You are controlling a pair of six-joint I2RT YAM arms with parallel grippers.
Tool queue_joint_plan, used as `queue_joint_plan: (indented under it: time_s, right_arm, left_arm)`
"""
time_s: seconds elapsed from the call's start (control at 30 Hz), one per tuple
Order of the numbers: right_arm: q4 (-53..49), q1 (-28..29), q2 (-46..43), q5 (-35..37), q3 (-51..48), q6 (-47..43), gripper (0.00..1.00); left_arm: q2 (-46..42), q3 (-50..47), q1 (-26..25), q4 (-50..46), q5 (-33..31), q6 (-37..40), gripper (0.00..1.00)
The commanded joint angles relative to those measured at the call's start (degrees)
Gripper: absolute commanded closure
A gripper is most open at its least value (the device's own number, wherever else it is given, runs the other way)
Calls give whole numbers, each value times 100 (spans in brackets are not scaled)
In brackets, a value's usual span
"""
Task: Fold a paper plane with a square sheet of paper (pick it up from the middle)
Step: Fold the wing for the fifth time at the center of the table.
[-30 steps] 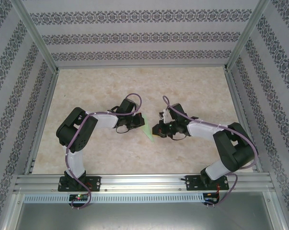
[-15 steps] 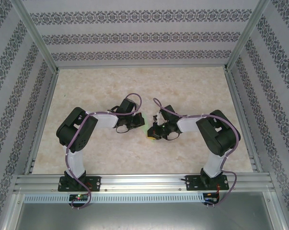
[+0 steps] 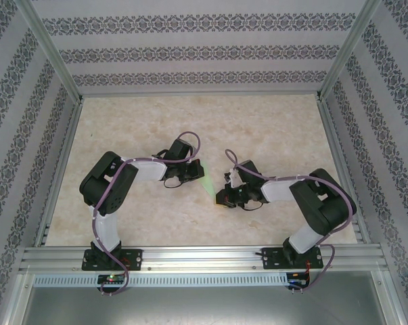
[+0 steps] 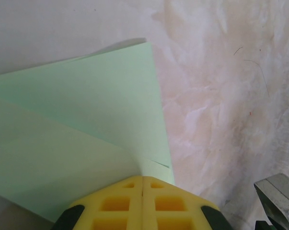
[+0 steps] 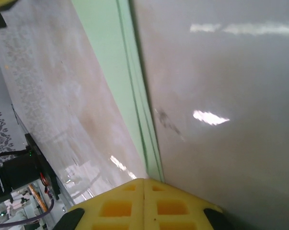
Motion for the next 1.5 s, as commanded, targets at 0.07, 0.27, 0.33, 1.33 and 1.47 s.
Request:
queue_joint_plan:
  time_s: [0.07,0.27,0.33,1.33,1.47]
  right_arm:
    - [-807,-46,-624,225,292,51,93]
    - [-148,79,-66,115,987,363,92]
    - [28,106,333,253,1182,472,94]
    - [-755,259,933,163,892,-348,100]
    - [-767,370,931,173,1055,-253,100]
  left_arm:
    - [225,-101,62,-602,-337,180,96]
    - [123,-107,-4,-553,-255,140,95]
    - [86,-110,-22,-533,-246,106,95]
    - [-1221,-505,1524,-948,-544,997,86]
    - [-1733,-653,1575,-991,-398,941,83]
